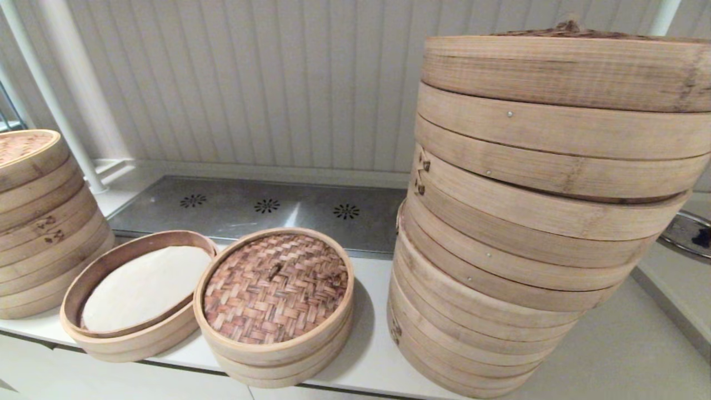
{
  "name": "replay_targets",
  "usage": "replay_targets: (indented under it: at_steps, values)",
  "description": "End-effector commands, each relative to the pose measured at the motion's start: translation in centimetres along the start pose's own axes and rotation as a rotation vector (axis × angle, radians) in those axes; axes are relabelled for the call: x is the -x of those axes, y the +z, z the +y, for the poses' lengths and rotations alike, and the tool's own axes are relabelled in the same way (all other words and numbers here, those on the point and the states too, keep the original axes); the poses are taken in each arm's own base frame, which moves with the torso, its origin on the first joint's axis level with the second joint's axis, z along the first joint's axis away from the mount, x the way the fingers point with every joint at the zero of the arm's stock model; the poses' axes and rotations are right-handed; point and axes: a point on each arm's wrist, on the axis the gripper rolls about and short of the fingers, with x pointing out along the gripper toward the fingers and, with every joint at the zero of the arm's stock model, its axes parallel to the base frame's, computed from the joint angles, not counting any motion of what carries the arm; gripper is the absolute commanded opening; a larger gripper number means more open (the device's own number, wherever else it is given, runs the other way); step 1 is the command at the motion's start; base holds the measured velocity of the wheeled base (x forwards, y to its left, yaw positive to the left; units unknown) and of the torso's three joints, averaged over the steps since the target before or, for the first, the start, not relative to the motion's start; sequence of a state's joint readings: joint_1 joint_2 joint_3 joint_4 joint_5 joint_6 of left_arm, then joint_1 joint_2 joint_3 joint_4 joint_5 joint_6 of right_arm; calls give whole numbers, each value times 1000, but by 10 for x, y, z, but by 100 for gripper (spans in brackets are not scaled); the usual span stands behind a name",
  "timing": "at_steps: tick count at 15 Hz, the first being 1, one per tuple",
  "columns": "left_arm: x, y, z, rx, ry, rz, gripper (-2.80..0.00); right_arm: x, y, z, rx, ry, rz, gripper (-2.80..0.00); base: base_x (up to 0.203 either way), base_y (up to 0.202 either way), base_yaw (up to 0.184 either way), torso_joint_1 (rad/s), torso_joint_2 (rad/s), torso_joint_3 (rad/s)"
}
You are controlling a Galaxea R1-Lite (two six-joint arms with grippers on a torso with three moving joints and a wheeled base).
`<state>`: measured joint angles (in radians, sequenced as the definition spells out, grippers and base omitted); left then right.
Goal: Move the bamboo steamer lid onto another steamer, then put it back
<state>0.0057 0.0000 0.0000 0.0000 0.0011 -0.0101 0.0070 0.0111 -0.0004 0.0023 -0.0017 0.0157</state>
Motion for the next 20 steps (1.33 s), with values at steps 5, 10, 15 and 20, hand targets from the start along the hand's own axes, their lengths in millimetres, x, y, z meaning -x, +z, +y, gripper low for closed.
replay_targets:
  at_steps: [5, 10, 15, 20]
  values:
    - [0, -1, 0, 1, 1, 5, -280, 0, 0, 0, -1, 1, -2, -280, 0, 0, 0, 0, 0, 0]
    - [0, -1, 0, 1, 1, 3, -280, 0, 0, 0, 0, 1, -1, -280, 0, 0, 0, 0, 0, 0]
    - [0, -1, 0, 0, 1, 3, -280, 0, 0, 0, -1, 1, 1, -280, 0, 0, 0, 0, 0, 0]
    - [0, -1, 0, 1, 1, 3, -280, 0, 0, 0, 0, -1, -1, -280, 0, 0, 0, 0, 0, 0]
